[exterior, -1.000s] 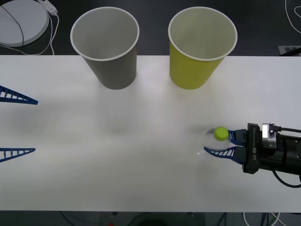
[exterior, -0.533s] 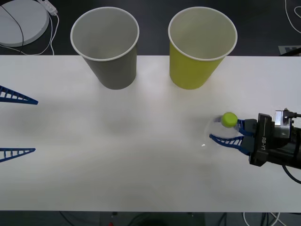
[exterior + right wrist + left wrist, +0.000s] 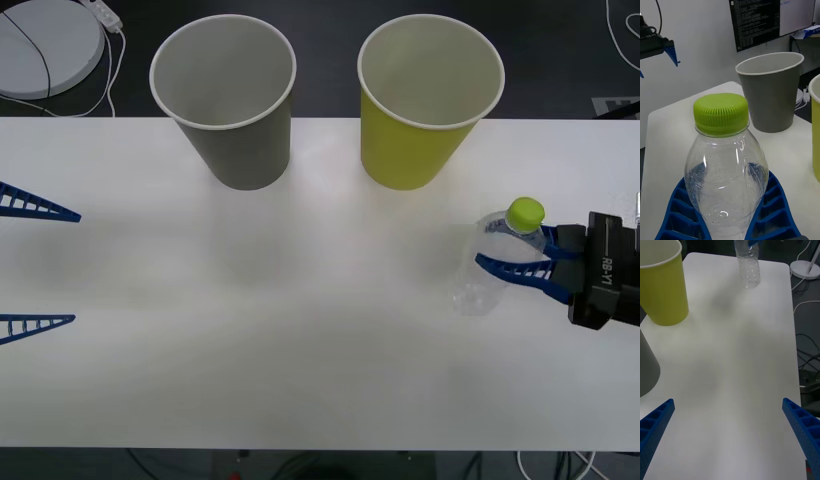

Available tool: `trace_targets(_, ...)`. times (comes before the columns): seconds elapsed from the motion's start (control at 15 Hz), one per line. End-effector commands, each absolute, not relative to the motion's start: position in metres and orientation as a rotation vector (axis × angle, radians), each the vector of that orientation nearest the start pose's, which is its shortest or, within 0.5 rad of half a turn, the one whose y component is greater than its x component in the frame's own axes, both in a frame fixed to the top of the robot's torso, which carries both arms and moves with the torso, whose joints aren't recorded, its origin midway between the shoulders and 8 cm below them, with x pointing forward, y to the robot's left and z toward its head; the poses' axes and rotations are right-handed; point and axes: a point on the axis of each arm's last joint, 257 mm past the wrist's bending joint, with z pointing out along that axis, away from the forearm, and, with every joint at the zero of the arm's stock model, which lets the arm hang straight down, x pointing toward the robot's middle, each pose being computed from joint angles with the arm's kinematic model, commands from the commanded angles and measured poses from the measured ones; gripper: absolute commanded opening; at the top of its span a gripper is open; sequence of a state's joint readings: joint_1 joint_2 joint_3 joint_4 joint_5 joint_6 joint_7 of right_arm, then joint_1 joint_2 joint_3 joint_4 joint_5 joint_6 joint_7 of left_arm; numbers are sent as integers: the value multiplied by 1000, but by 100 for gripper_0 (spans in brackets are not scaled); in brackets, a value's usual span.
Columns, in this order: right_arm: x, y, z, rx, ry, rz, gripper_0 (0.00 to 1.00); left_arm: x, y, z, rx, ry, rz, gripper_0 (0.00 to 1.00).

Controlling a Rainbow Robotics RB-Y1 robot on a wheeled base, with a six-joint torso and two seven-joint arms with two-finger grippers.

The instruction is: Put the can into the green bin and the plastic bottle into the gray bin

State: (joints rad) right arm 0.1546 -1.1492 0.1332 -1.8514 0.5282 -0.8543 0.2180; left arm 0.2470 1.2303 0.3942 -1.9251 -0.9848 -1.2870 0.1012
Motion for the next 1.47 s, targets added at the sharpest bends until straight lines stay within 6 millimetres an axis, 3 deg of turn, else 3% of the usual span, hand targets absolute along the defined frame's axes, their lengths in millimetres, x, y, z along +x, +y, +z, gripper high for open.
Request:
trace_targets(0.07, 357, -213, -107, -1027, 1459, 713, 0, 323, 284, -90, 1557, 1535, -431, 100)
trace_targets(0.8, 353, -207, -30, -989, 1610, 667, 0, 323, 284, -90, 1557, 1535, -431, 100)
trace_targets(1.13, 351, -185, 1, -981, 1669, 666, 0, 323, 284, -90, 1557, 1535, -431, 100)
trace_targets(1.47, 352, -161, 19, -960, 1731, 634, 0, 323, 284, -90, 1557, 1535, -431, 100)
